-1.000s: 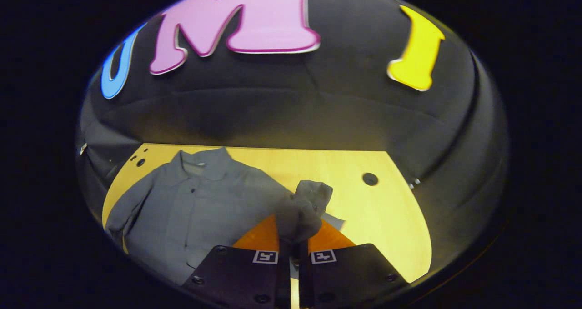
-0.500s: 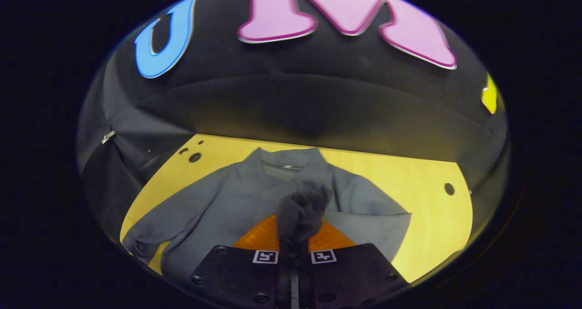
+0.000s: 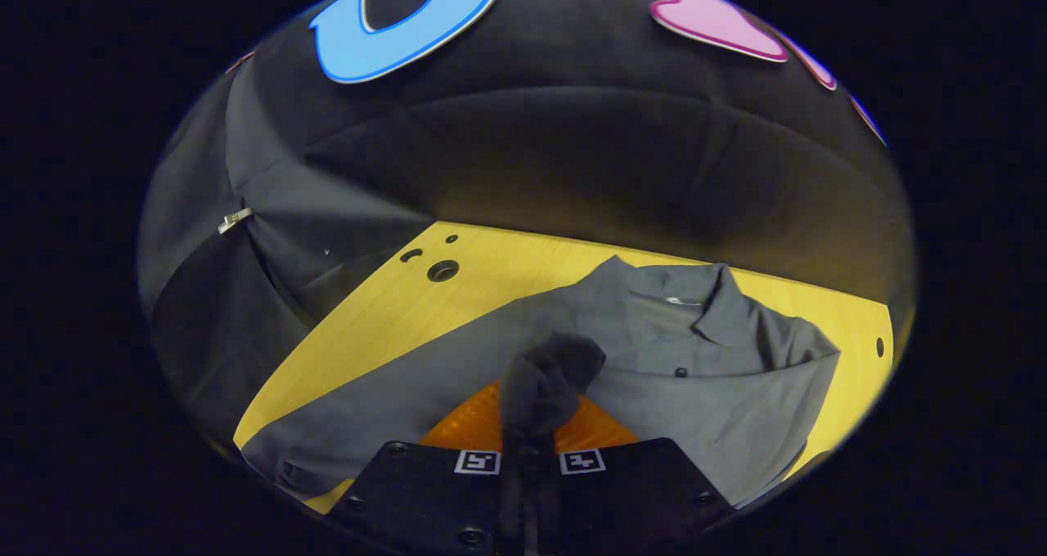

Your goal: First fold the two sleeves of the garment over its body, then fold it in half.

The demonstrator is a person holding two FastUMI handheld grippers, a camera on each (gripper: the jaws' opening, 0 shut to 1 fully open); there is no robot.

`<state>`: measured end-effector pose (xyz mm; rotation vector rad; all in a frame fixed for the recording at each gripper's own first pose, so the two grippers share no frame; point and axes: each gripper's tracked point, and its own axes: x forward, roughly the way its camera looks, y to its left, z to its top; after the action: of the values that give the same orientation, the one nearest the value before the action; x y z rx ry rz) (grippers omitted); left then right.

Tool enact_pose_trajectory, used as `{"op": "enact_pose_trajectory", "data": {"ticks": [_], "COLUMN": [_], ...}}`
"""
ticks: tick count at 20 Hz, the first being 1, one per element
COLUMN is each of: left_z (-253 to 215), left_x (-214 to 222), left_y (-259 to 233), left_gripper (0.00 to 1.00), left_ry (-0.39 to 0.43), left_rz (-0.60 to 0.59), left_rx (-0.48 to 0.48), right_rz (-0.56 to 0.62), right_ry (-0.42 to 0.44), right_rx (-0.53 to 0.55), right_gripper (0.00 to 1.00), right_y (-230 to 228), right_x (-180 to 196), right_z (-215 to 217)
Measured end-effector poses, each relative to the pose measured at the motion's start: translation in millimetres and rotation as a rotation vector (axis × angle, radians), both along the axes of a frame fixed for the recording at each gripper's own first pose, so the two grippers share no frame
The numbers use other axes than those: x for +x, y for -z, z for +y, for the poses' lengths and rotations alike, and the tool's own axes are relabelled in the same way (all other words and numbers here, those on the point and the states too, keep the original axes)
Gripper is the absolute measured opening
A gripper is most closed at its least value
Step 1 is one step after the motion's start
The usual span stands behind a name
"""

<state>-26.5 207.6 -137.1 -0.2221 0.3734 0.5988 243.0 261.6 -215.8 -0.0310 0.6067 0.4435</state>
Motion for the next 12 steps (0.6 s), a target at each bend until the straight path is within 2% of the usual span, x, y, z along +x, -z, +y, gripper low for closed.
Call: {"op": "enact_pose_trajectory", "data": {"ticks": [2, 4, 5, 6, 8, 9, 12], "left_z": [6.9, 13.9, 18.8, 22.4, 29.7, 33.3, 47.9], "left_x": [-3.5, -9.2, -13.4, -16.9, -23.2, -28.5, -32.9], "left_y": [0.4, 1.9, 4.3, 4.8, 9.3, 12.1, 21.5], "left_gripper": [0.96, 0.96, 0.96, 0.96, 0.96, 0.96, 0.96], "left_ry": [-0.014, -0.037, -0.054, -0.07, -0.091, -0.108, -0.139], "left_rz": [-0.002, 0.005, 0.01, 0.013, 0.021, 0.027, 0.018], "left_rx": [0.0, -0.002, 0.003, 0.011, 0.014, 0.014, -0.005], "right_rz": [0.014, 0.033, 0.03, 0.024, 0.024, 0.024, 0.003], "right_ry": [-0.023, -0.038, -0.046, -0.05, -0.058, -0.067, -0.059], "right_rx": [0.028, 0.027, 0.027, 0.025, 0.04, 0.055, 0.044], "right_gripper": [0.12, 0.19, 0.29, 0.28, 0.43, 0.77, 0.99], "right_y": [8.8, 20.0, 22.0, 21.8, 18.6, 14.8, 3.0], "right_x": [-2.0, -4.6, -4.6, -4.6, -8.5, -12.7, -22.3], "right_z": [24.1, 36.9, 40.8, 42.9, 43.4, 44.2, 22.7]}}
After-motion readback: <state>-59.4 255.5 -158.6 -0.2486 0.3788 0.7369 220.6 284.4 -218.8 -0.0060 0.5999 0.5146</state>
